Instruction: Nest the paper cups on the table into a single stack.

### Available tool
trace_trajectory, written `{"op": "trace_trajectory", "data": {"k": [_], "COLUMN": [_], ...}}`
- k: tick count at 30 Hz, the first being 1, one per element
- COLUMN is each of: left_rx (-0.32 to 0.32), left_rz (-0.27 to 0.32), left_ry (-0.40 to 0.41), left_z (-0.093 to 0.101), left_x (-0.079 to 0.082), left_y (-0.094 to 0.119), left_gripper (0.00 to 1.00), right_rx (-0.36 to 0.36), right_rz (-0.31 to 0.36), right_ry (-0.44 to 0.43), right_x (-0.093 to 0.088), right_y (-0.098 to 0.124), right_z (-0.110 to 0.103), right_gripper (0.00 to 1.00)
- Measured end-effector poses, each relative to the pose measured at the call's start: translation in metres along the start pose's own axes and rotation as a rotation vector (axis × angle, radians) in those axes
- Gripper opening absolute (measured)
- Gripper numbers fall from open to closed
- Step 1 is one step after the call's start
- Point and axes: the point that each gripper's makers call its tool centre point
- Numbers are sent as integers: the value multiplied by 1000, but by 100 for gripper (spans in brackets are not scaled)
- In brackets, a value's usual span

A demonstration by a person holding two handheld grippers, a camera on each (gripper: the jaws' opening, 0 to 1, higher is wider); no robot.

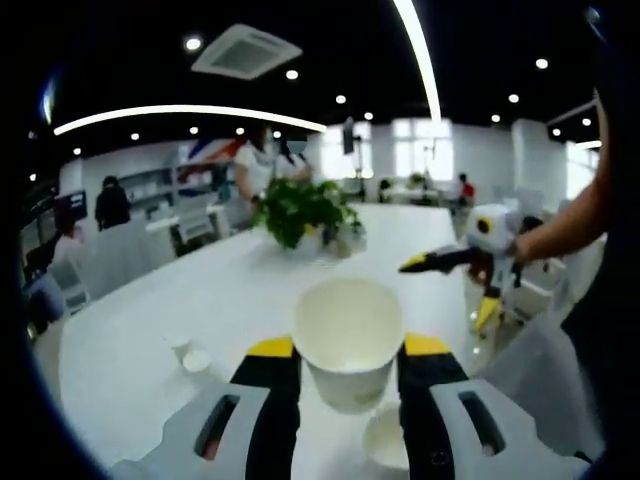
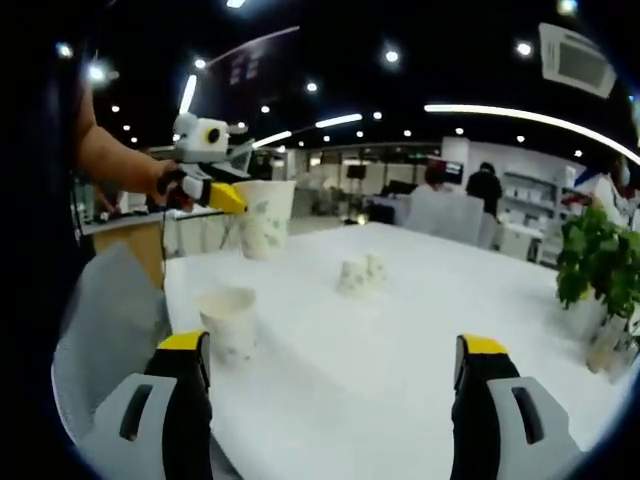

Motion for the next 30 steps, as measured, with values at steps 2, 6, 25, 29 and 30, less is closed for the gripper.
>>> {"op": "trace_trajectory", "data": {"k": [2,6,25,29,30], "left_rx": [2,6,24,25,27], "left_rz": [-2,-1,-41,-45,-46], "left_ry": [3,8,-4,-3,-2], "left_z": [4,12,34,34,33], "left_x": [-3,-4,-37,-41,-43], "left_y": [1,5,11,11,11], "left_gripper": [36,36,36,36,36], "right_rx": [-3,-9,-19,-30,-30], "right_rz": [-1,2,9,13,13], "right_ry": [-6,-8,-34,-40,-40], "right_x": [-1,1,0,1,1], "right_y": [3,7,22,23,22], "right_z": [-1,-1,-11,-11,-11], "right_gripper": [100,100,100,100,100]}}
Point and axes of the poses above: the point that each gripper's makers call its tool centre point, and the gripper's own axes: y roughly backward along the fingers, z roughly to its right, x roughly out of its top, and after that the axes turned 7 degrees about z, right-handed
